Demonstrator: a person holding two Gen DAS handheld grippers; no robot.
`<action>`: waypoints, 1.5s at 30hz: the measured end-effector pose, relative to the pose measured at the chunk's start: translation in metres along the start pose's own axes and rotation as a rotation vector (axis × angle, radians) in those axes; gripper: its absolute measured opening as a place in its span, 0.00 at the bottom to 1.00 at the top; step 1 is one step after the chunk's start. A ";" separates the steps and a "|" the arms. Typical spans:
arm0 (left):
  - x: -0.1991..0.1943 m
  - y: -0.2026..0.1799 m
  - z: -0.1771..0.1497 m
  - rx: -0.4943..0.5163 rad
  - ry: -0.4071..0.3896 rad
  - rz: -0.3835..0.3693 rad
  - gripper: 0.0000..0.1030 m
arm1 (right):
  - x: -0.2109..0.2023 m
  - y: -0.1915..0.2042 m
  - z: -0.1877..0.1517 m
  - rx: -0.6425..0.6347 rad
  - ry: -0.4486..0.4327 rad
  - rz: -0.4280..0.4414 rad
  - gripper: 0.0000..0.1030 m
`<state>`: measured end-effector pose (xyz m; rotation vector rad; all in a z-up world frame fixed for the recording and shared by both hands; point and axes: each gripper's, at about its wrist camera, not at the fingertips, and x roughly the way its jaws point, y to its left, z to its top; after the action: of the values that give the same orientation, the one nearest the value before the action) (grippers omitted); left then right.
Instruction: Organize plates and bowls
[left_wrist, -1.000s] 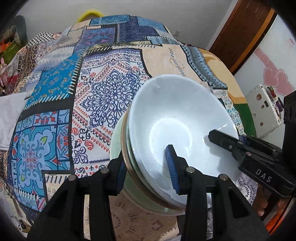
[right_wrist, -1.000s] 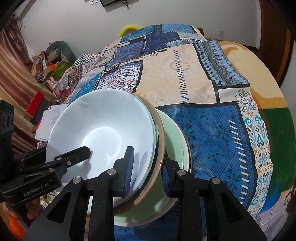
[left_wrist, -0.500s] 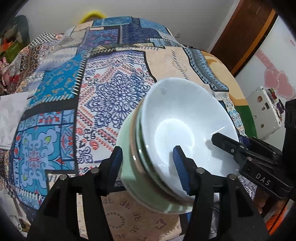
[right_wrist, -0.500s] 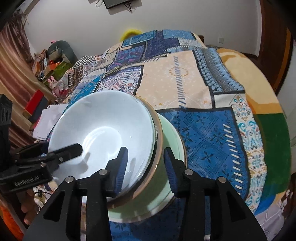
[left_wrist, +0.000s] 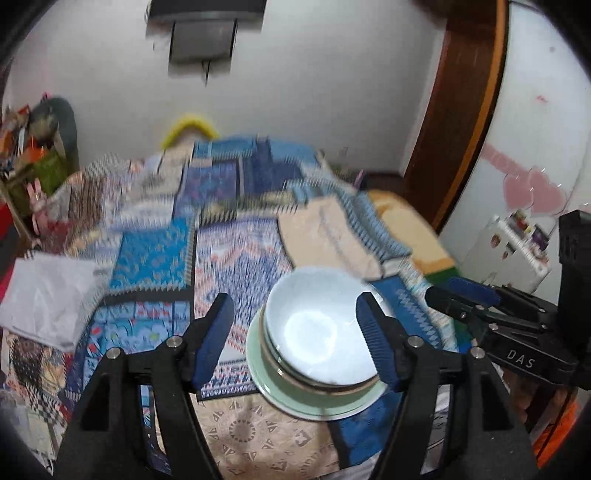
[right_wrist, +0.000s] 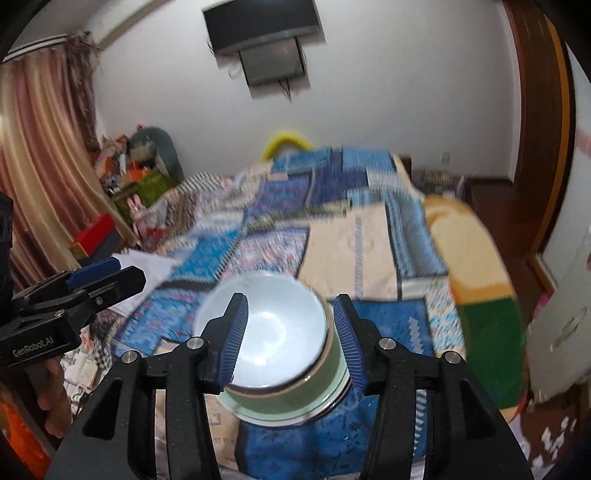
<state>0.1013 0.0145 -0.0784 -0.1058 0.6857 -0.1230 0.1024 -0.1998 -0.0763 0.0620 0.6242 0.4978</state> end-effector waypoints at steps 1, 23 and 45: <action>-0.010 -0.002 0.002 0.005 -0.027 0.001 0.69 | -0.008 0.003 0.002 -0.008 -0.027 0.002 0.53; -0.124 -0.033 -0.013 0.059 -0.389 0.064 1.00 | -0.080 0.030 -0.002 -0.085 -0.300 -0.023 1.00; -0.130 -0.033 -0.021 0.049 -0.405 0.062 1.00 | -0.088 0.024 -0.008 -0.076 -0.311 -0.020 1.00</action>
<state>-0.0139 0.0000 -0.0089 -0.0594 0.2815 -0.0561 0.0257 -0.2200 -0.0299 0.0598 0.3015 0.4798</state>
